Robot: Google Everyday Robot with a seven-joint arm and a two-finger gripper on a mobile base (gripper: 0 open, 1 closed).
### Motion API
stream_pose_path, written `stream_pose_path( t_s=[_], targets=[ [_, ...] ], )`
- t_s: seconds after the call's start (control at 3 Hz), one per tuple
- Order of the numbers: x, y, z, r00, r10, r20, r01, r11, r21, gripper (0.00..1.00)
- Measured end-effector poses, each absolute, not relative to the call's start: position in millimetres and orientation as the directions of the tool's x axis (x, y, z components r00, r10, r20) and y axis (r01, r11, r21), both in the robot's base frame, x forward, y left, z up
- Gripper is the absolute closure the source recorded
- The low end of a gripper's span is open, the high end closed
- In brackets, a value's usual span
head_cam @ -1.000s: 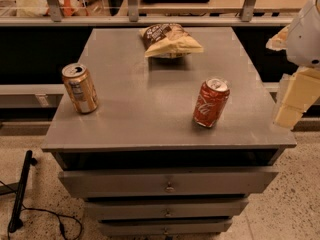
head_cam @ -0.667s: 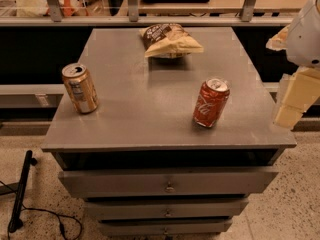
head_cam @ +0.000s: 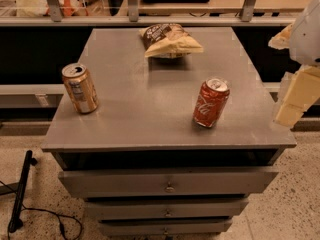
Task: Pick coke can
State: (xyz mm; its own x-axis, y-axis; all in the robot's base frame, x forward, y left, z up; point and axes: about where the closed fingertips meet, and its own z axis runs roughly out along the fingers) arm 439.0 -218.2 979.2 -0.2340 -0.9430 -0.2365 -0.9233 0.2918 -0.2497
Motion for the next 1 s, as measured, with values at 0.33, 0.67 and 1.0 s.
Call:
stream_pose_path(
  t_s=[0.33, 0.67, 1.0],
  targets=[
    [437, -216, 971, -0.249, -0.91, -0.331, -0.912, 0.335, -0.236, 0.0],
    [432, -226, 915, -0.285, -0.826, -0.486, -0.898, 0.407, -0.165, 0.0],
    [435, -237, 860, -0.301, -0.69, -0.659, -0.867, 0.485, -0.112, 0.0]
  ],
)
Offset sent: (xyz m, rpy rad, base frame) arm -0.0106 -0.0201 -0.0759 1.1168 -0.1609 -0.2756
